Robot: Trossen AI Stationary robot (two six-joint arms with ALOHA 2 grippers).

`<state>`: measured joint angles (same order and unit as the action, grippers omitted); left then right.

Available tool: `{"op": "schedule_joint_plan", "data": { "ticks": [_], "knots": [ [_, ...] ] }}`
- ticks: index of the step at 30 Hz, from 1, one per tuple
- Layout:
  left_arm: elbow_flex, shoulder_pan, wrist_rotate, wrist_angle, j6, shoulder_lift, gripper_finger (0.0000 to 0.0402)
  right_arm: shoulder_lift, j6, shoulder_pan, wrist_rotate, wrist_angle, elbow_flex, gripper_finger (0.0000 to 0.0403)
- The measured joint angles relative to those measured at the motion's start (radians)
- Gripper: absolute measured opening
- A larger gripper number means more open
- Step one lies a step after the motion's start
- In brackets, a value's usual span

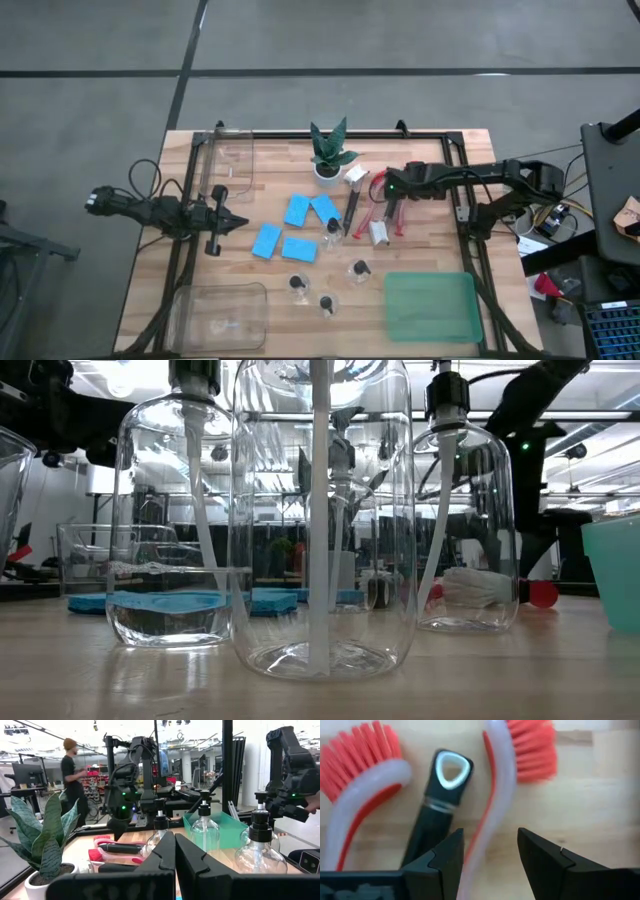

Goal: Pick & Place Kitchen Sink Supplies
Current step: Put the red dish brush into the green bin

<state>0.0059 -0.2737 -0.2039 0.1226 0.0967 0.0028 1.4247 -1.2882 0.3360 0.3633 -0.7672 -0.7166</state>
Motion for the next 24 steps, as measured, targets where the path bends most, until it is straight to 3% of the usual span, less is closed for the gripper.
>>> {"op": "schedule_joint_plan", "data": {
  "ticks": [15,19,24],
  "knots": [
    [0.0,0.0,0.0,-0.001,0.0,0.0,0.0,0.123,0.11,0.103,-0.051,0.048,0.001,0.0157],
    [0.0,0.0,0.0,-0.001,0.0,0.0,0.0,0.138,0.15,0.103,-0.05,0.053,-0.002,0.013],
    [0.0,0.0,0.0,-0.001,0.0,0.0,0.0,0.113,0.257,0.103,-0.053,0.054,0.002,0.0067]
  ]
}}
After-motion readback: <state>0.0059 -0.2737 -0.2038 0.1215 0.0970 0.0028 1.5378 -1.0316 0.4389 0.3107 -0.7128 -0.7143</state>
